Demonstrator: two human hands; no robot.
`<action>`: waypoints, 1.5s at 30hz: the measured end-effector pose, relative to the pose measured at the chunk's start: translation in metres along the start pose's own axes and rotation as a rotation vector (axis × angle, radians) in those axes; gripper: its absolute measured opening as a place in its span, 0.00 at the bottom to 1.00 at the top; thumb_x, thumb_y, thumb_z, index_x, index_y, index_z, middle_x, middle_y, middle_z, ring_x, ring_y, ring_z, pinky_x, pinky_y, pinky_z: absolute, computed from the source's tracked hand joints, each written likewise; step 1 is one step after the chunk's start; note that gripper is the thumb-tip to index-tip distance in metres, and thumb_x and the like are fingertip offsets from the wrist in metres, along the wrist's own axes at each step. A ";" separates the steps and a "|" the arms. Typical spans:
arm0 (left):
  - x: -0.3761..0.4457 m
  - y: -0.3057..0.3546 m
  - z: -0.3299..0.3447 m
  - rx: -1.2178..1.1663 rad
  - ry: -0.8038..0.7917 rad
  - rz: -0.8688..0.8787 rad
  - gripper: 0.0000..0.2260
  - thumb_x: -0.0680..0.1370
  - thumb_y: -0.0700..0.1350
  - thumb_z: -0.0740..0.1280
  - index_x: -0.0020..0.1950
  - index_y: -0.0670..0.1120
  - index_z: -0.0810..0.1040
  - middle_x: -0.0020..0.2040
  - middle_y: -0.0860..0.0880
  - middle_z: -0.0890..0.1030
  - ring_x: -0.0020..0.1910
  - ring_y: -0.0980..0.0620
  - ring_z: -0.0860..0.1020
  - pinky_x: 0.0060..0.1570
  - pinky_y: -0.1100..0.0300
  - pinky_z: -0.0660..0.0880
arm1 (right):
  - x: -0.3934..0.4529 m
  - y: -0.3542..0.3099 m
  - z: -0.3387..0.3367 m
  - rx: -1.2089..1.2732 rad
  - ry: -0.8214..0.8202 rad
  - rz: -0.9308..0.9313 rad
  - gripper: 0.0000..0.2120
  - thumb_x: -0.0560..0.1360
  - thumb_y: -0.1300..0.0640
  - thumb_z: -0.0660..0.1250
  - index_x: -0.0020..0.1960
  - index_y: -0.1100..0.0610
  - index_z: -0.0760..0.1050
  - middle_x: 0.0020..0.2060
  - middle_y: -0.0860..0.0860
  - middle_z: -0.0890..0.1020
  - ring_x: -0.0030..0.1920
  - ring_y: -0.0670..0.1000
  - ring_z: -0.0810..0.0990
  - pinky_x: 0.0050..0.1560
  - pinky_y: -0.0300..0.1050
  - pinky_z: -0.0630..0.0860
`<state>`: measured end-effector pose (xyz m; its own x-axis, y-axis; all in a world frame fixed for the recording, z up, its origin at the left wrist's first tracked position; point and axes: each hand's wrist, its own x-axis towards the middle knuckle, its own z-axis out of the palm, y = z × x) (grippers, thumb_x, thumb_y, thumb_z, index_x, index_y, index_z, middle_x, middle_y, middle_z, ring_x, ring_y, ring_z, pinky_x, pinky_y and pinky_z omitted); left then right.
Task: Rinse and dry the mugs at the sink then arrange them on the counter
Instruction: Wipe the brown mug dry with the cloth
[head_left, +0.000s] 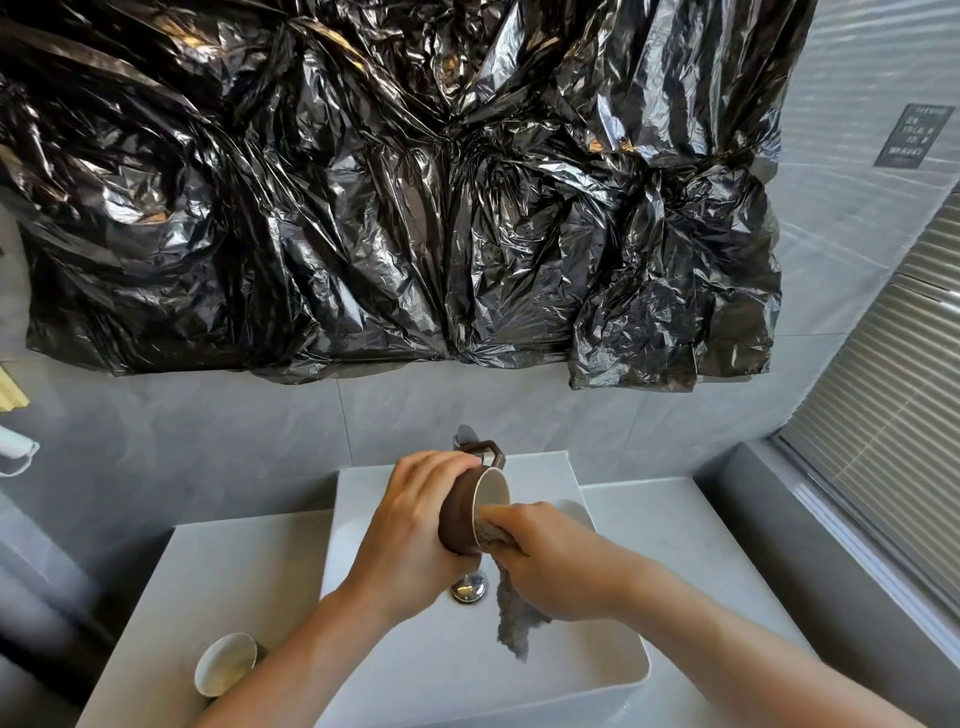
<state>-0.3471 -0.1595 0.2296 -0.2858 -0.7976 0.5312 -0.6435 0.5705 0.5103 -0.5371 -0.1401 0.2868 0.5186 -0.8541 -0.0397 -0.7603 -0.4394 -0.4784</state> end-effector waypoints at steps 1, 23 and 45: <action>0.000 0.000 0.001 0.007 0.006 0.008 0.39 0.60 0.41 0.81 0.70 0.50 0.76 0.68 0.58 0.76 0.69 0.52 0.71 0.68 0.64 0.70 | -0.002 0.003 0.001 -0.009 0.023 -0.004 0.10 0.78 0.65 0.58 0.40 0.55 0.63 0.34 0.53 0.74 0.37 0.56 0.67 0.39 0.53 0.66; -0.001 -0.011 0.006 0.009 -0.058 0.131 0.40 0.59 0.42 0.80 0.72 0.48 0.75 0.69 0.56 0.77 0.69 0.50 0.72 0.69 0.61 0.71 | 0.017 0.008 0.011 -0.010 -0.137 0.046 0.06 0.77 0.63 0.58 0.44 0.56 0.71 0.43 0.55 0.80 0.45 0.59 0.76 0.48 0.54 0.75; 0.013 -0.007 0.011 0.076 0.032 0.125 0.25 0.79 0.59 0.67 0.73 0.47 0.77 0.68 0.54 0.78 0.69 0.55 0.70 0.68 0.63 0.71 | 0.012 -0.003 0.010 1.389 0.110 0.526 0.12 0.82 0.65 0.62 0.63 0.61 0.79 0.50 0.56 0.86 0.49 0.55 0.85 0.55 0.52 0.81</action>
<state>-0.3540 -0.1766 0.2255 -0.3454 -0.7136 0.6095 -0.6566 0.6478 0.3863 -0.5248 -0.1468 0.2792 0.2307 -0.8707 -0.4343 0.1580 0.4740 -0.8663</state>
